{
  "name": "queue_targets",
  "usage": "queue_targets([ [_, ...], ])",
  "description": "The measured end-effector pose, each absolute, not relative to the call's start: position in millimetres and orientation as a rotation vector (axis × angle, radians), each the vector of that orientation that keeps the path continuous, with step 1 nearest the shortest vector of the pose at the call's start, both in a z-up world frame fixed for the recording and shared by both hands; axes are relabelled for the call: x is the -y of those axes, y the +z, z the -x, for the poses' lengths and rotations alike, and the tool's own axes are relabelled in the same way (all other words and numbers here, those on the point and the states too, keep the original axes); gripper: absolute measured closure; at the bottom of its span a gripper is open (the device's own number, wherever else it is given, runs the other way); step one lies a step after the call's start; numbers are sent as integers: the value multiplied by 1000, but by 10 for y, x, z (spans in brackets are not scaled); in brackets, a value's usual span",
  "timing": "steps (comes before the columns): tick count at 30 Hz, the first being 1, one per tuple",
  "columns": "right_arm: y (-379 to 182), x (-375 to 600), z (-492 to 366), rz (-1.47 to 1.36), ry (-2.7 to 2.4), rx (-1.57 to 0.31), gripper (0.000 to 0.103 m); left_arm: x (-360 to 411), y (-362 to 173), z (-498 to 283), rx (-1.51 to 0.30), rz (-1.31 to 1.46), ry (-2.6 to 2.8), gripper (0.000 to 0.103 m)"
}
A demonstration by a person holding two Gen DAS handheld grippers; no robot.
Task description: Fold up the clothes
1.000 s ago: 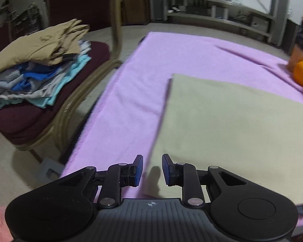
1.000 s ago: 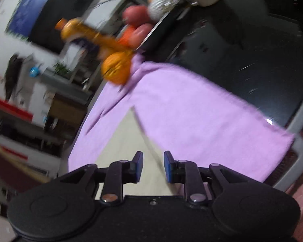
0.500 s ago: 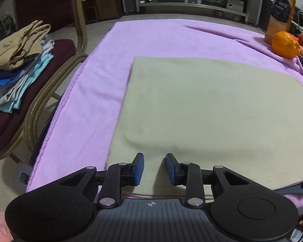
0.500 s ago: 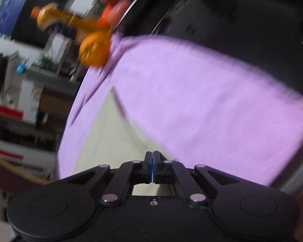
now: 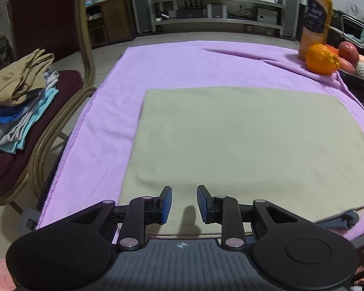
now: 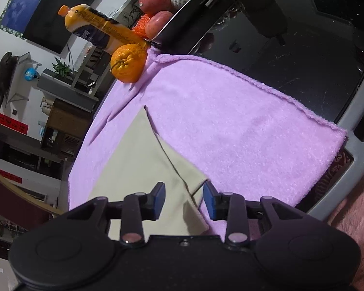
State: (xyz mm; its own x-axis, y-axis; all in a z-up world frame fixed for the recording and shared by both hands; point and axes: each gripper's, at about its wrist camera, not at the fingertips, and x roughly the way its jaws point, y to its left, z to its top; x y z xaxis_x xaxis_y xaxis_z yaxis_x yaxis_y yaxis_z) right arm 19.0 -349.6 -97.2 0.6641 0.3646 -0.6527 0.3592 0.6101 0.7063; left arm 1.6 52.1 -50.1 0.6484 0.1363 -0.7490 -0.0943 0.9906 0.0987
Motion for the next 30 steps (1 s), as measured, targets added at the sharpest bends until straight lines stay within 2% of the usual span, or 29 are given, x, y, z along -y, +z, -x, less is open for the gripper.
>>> queue_targets([
  [7,-1081,3454,-101,-1034,51,-947,64,-357,-551,-42,-864,-93,82,75],
  [18,-1134,3516,-390,-966,19,-880,63,-222,-629,-110,-888,-117,40,74],
  [22,-1227,3615,-373,-1067,65,-870,63,-230,-645,-125,-894,-108,38,74],
  [25,-1337,3639,-361,-1185,138,-906,63,-239,-644,-127,-895,-102,40,74],
  [30,-1334,3499,-390,-1135,200,-968,64,-255,-643,-130,-896,-91,43,74],
])
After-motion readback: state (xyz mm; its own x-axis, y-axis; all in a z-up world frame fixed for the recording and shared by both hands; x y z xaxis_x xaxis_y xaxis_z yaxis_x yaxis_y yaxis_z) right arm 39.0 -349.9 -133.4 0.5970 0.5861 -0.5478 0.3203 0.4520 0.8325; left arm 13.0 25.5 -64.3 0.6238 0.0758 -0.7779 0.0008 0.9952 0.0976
